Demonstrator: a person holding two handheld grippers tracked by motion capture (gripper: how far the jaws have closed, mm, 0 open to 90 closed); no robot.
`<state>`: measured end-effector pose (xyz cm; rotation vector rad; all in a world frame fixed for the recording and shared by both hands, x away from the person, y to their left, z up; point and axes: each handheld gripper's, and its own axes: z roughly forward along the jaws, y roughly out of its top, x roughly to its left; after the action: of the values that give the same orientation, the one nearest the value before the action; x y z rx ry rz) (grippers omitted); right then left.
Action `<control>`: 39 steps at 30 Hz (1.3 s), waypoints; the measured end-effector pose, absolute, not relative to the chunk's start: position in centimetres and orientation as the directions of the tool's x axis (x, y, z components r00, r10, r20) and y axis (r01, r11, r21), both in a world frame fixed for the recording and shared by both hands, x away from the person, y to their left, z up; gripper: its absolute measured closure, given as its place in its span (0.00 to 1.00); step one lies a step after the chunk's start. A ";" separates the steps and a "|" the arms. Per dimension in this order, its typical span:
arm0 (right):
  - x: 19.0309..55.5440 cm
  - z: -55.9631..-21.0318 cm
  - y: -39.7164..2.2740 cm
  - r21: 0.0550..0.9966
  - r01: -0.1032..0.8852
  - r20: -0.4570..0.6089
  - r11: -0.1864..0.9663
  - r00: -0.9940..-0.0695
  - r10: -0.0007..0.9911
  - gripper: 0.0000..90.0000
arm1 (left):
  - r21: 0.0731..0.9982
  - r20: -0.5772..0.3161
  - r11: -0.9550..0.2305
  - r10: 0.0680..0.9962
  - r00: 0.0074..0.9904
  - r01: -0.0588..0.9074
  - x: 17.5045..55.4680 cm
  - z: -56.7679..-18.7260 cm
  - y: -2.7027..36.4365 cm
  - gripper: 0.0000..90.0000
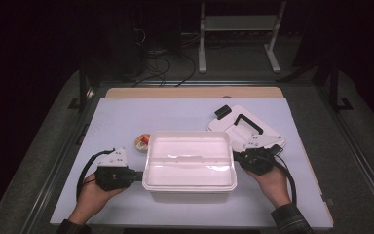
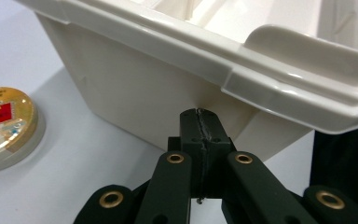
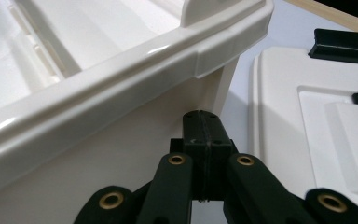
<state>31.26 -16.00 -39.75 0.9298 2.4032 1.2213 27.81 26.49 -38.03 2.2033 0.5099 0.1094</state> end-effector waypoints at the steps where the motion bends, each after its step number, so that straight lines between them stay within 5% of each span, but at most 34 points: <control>1: 31.4 -39.8 -15.9 0.801 0.413 0.029 0.434 -0.751 0.660 1.00 | 0.766 -0.096 -0.556 0.396 0.913 0.322 27.8 -38.0 26.5 1.00; 15: 32.3 -39.7 -15.5 0.808 0.406 0.032 0.427 -0.754 0.656 0.99 | 0.760 -0.106 -0.565 0.381 0.919 0.322 27.4 -38.2 26.6 0.98; 39: 27.2 -41.7 -21.6 0.758 0.537 0.032 0.371 -0.599 0.800 0.23 | 0.710 -0.070 -0.590 0.483 0.873 0.383 28.8 -38.6 28.8 0.41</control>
<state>27.20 -21.55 -41.67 1.1708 2.2950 1.0765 28.76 28.76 -38.60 2.2692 0.6219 0.1670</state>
